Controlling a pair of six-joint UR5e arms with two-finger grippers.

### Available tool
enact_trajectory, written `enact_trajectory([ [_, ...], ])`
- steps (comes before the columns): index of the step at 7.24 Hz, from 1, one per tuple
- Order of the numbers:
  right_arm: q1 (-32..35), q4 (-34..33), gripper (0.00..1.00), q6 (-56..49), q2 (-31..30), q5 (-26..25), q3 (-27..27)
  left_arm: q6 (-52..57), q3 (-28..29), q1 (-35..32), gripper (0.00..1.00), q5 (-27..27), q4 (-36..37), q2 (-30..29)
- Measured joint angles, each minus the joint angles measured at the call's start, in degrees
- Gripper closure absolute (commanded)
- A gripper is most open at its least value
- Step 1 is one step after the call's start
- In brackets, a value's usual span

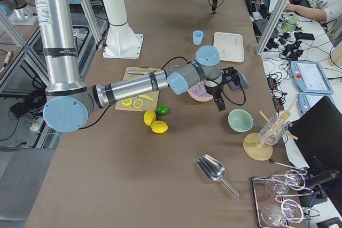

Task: Put ice and cherries in cup
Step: 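Lower the left gripper onto the dark cherry and grasp it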

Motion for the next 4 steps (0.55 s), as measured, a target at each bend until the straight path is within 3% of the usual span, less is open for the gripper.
enact_trajectory([
  [1,0.2,0.0,0.0,0.0,-0.1,-0.1,0.0,-0.1,-0.1,-0.1,1.0,0.0,0.0,-0.1],
  [4,0.9,0.1,0.0,-0.2,-0.6,-0.1,0.2,-0.1,-0.1,-0.3,1.0,0.0,0.2,-0.1],
])
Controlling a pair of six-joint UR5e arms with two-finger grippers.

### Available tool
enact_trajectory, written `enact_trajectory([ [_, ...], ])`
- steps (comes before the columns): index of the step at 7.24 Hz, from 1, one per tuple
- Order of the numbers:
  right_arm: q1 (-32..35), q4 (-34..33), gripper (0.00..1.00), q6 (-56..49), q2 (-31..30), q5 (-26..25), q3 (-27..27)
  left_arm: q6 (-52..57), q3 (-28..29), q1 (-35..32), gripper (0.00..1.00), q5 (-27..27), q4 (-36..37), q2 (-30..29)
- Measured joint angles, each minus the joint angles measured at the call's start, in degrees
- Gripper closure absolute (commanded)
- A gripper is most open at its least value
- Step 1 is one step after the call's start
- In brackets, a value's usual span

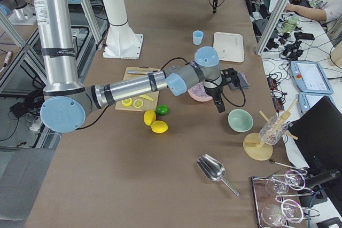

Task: Put ice and cherries in cup
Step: 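Lower the left gripper onto the dark cherry and grasp it, then carry the cherry with the left gripper over the light-blue cup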

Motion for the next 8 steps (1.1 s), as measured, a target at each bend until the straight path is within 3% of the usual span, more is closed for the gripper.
enact_trajectory([
  [3,0.8,0.0,0.0,-0.1,-0.8,0.1,0.2,-0.7,-3.4,-2.6,1.0,-0.8,0.3,-0.8],
  [8,0.7,0.0,0.0,-0.1,-1.6,0.6,0.9,-9.2,-18.6,-1.7,1.0,-1.7,0.2,-2.9],
])
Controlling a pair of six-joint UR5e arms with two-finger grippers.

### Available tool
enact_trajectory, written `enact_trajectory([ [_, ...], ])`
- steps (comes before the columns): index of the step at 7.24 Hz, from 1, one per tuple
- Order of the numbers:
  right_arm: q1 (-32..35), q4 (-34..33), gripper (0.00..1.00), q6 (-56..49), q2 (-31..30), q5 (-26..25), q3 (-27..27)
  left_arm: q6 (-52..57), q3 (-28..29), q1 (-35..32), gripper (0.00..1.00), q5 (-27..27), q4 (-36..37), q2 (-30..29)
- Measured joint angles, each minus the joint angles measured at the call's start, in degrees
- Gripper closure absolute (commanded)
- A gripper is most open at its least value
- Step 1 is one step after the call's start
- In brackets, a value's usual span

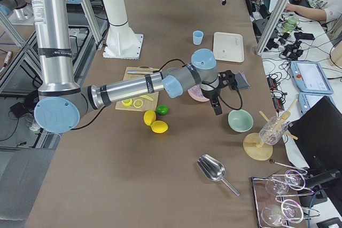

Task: Put ice and cherries in cup
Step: 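Carry the cherry with the left gripper over the light-blue cup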

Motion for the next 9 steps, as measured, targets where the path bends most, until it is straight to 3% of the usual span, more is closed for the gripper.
enact_trajectory([
  [4,-0.1,-0.1,0.0,0.1,-0.3,-0.1,-0.2,-10.2,-11.3,9.7,1.0,1.9,-0.8,-0.7],
  [9,0.4,0.1,0.0,0.0,-3.4,0.8,1.6,-11.3,-10.1,21.7,1.0,14.8,-5.3,-1.1],
])
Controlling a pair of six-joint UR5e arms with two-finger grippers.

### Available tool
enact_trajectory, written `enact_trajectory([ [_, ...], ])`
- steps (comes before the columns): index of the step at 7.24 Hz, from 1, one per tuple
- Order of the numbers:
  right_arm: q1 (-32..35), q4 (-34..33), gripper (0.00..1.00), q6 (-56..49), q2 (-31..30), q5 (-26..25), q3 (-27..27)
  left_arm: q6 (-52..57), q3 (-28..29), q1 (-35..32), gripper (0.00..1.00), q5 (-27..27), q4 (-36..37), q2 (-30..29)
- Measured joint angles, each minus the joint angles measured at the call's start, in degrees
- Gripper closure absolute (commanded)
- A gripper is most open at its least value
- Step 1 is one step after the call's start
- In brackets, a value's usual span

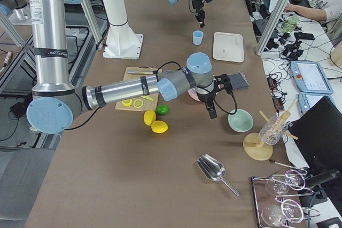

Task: Put ice and cherries in cup
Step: 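Carry the cherry with the left gripper over the light-blue cup, then open the left gripper to drop the cherry into the cup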

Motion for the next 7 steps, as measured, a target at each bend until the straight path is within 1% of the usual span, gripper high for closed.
enact_trajectory([
  [1,0.2,0.0,0.0,0.0,-0.5,0.0,0.3,0.1,0.6,1.0,1.0,0.8,-1.5,0.7],
  [2,0.2,0.0,0.0,0.0,-0.7,0.0,0.3,0.2,1.0,1.5,0.95,1.2,-2.7,1.5],
  [3,0.2,0.0,0.0,0.0,-0.8,-0.1,0.3,0.3,1.5,1.7,0.61,1.3,-3.6,1.9],
  [4,0.3,0.0,0.0,0.0,-0.8,-0.3,0.2,0.5,2.1,1.8,0.09,1.3,-4.8,2.2],
  [5,0.3,0.0,0.0,0.0,-0.7,-0.4,0.1,0.7,2.5,1.8,0.03,1.3,-6.0,2.4],
  [7,0.3,0.0,0.0,0.0,-0.1,-0.6,0.0,0.6,2.3,1.7,0.03,1.4,-7.0,2.4],
])
